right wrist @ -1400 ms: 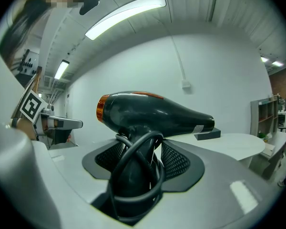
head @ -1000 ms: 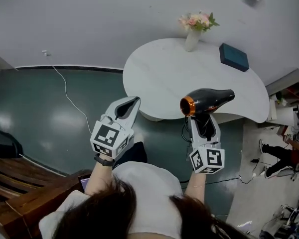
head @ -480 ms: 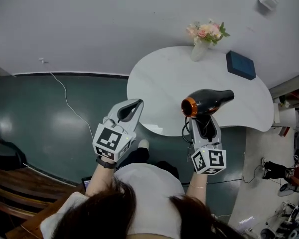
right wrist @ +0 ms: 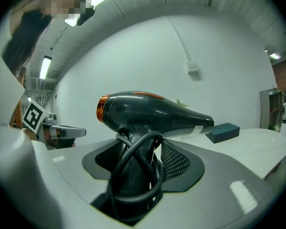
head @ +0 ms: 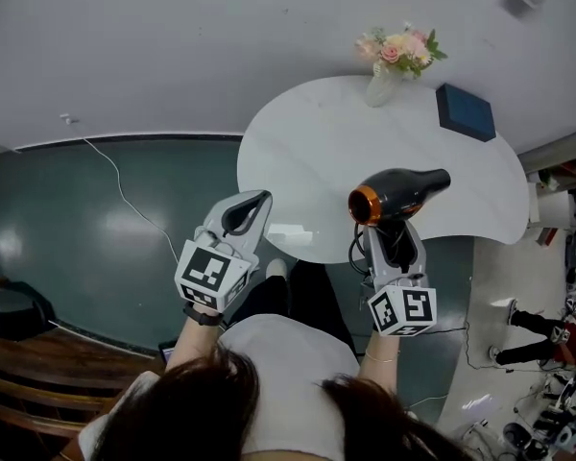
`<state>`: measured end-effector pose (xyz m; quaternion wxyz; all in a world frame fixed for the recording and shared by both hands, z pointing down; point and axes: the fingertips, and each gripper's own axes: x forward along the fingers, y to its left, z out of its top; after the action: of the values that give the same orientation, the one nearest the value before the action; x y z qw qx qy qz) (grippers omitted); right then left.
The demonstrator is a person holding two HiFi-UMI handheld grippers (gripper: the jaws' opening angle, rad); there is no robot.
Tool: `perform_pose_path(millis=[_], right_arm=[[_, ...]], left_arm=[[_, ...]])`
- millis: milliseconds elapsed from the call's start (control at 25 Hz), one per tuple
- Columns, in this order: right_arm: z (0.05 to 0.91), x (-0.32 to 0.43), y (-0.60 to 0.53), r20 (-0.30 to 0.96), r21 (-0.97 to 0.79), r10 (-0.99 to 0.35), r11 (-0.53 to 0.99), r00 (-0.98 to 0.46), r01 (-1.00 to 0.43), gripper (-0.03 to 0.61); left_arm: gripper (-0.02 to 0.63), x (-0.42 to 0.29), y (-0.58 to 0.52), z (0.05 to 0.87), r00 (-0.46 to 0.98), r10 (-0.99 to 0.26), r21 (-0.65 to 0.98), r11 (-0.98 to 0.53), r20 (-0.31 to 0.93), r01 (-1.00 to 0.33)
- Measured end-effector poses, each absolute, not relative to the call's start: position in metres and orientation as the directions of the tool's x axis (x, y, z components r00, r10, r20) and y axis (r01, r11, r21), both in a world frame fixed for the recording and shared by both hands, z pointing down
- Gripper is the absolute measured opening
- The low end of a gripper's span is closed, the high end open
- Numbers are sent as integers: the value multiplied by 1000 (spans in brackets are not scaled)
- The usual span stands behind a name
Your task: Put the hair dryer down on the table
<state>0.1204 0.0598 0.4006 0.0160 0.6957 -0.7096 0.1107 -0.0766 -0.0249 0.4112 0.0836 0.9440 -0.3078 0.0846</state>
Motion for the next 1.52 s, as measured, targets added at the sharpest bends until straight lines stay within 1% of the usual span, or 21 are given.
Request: perform_pose_path(millis=[400, 760, 1000, 1160, 1520], right_arm=[[396, 153, -8, 165, -123, -984, 53, -73, -991, 249], [380, 184, -73, 139, -112, -976, 156, -170, -981, 249], [377, 193, -90, 129, -105, -967, 205, -218, -973, 249], [377, 196, -95, 127, -108, -967, 209, -222, -972, 249], [375, 199, -95, 130, -97, -975, 165, -177, -981, 249]], left_arm=[[58, -44, -85, 402, 773, -604, 87, -774, 191, -627], [58, -10, -131, 379, 727, -669, 59, -728, 155, -683], [58, 3, -142, 377, 708, -689, 49, -710, 155, -703], [58, 7, -146, 376, 707, -689, 46, -710, 159, -703], [58, 12, -157, 375, 734, -661, 48, -737, 156, -674]])
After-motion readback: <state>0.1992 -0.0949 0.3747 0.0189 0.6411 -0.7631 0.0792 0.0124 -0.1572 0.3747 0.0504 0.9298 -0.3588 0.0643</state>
